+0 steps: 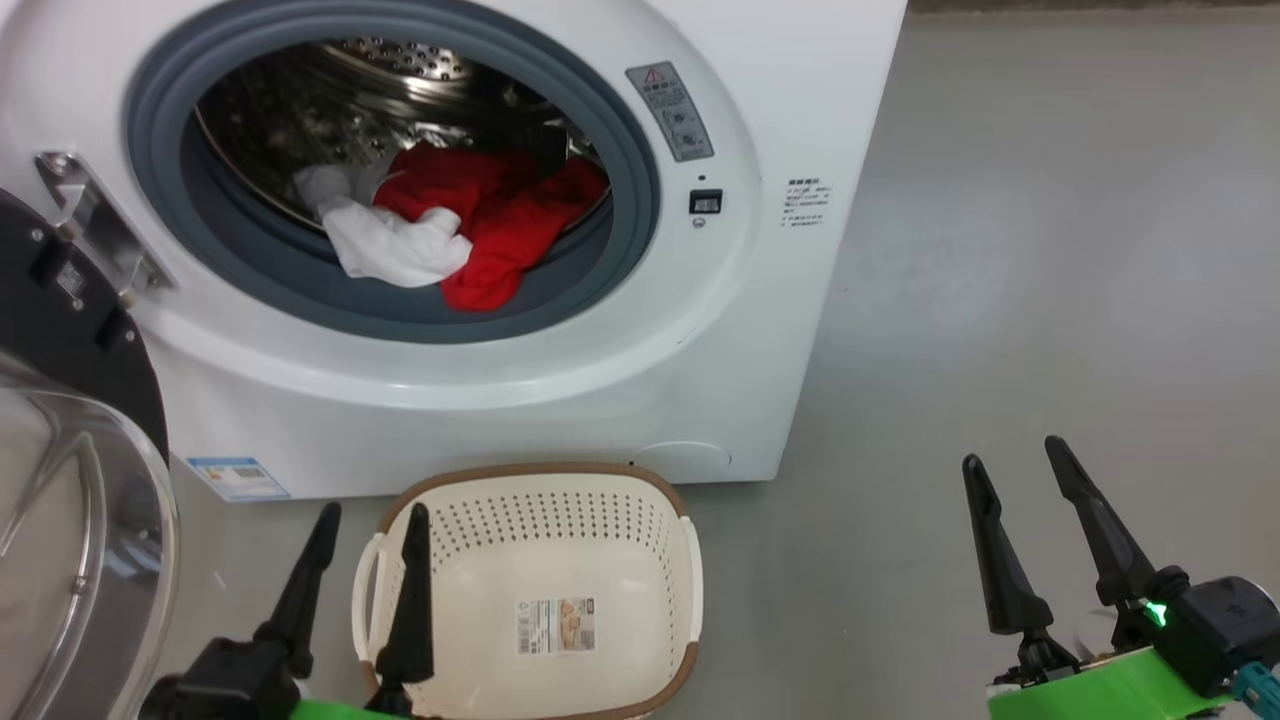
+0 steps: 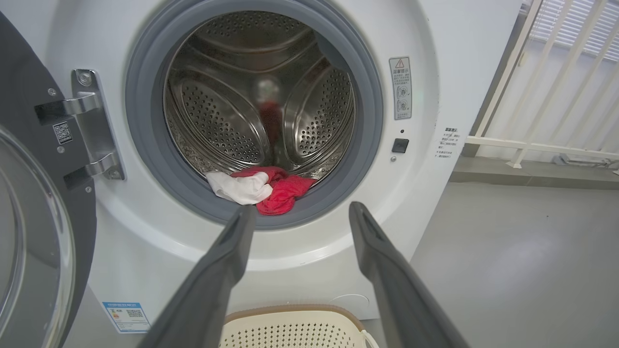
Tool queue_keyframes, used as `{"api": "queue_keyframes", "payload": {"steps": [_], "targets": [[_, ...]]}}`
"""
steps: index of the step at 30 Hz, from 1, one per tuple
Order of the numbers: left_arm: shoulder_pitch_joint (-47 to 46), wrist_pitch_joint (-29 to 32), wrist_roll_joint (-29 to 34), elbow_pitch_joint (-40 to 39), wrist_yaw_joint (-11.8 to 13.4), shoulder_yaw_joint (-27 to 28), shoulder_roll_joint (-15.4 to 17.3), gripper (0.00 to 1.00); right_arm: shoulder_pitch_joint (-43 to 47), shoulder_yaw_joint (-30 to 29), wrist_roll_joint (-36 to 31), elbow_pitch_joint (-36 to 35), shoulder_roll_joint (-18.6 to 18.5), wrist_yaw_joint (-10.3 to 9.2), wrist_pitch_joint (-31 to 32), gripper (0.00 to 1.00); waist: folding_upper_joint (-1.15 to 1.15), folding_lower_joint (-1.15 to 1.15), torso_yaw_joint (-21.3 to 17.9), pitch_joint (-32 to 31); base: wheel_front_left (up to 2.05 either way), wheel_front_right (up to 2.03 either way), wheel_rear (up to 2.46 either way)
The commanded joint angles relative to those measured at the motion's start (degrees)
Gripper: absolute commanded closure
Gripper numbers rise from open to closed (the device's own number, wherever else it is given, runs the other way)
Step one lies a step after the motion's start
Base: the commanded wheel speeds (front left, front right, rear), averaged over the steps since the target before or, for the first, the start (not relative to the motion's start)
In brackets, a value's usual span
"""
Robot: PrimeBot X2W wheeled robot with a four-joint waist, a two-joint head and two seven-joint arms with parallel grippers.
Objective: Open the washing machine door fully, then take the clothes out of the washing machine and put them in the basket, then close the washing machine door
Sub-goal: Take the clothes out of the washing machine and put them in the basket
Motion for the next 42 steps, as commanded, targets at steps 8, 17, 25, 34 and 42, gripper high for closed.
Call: {"api": "queue_keyframes", "payload": {"steps": [8, 17, 25, 34, 42], "targets": [[-8.12, -1.06, -0.69, 1.68, -1.44, 2.71, 0.56, 0.0, -4.31, 1.45, -0.78, -1.75, -0.72, 0.37, -0.68, 0.0, 0.0, 0.0, 0.93, 5.31, 0.0, 0.0, 0.0], [-15.86, -1.24, -1.23, 5.55, -2.62, 3.09, 0.69, 0.0, -7.13, 2.02, -0.67, -1.76, -0.72, 0.37, -1.09, 0.0, 0.0, 0.0, 0.32, 11.15, 0.0, 0.0, 0.0], [-23.42, -1.37, -1.48, 10.47, -3.26, 3.75, 1.11, 0.0, -9.07, 2.76, -0.75, -1.29, -0.72, 0.37, -1.37, 0.0, 0.0, 0.0, -0.99, 14.12, 0.0, 0.0, 0.0], [-31.09, -1.75, -2.64, 15.6, -4.64, 5.5, 2.35, 0.0, -10.17, 3.06, -0.78, -1.11, -0.72, 0.37, -1.5, 0.0, 0.0, 0.0, -2.8, 16.79, 0.0, 0.0, 0.0], [-38.24, -2.08, -2.37, 21.32, -5.95, 6.0, 3.82, 0.0, -11.08, 3.45, -0.55, -1.68, -0.72, 0.37, -1.53, 0.0, 0.0, 0.0, -4.09, 19.48, 0.0, 0.0, 0.0]]}}
